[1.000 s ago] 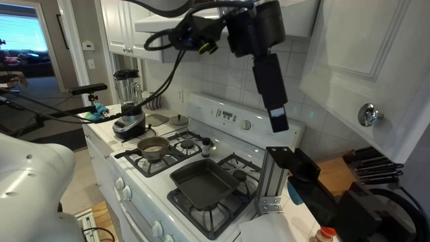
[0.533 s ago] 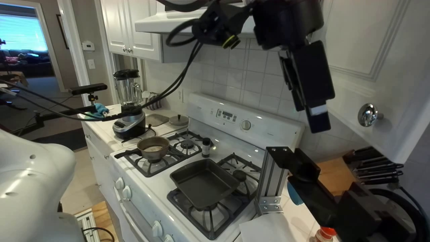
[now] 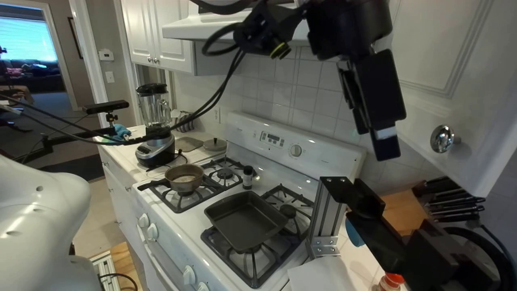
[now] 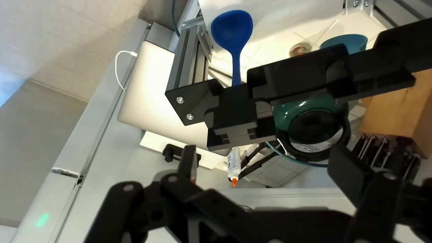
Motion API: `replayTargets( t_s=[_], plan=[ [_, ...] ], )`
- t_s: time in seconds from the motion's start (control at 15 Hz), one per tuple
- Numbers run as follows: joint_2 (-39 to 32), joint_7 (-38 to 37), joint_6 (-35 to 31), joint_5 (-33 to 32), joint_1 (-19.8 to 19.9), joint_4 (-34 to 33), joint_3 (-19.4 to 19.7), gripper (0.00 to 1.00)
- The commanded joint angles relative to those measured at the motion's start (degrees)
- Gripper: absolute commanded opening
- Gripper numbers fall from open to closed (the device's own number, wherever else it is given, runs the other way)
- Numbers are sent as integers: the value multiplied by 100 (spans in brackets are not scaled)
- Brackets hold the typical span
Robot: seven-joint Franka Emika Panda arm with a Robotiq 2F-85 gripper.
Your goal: Open the top left cabinet door of the cabinet on the right
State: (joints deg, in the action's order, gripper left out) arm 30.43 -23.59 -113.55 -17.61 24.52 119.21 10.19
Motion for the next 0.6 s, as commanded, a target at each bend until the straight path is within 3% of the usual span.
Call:
replayTargets(
  t_s=[0.0, 0.53],
  plan=[
    [-152, -43, -88, -21, 26, -206, 106, 100],
    [-367, 59, -383, 75, 22, -476, 380, 96]
  ],
)
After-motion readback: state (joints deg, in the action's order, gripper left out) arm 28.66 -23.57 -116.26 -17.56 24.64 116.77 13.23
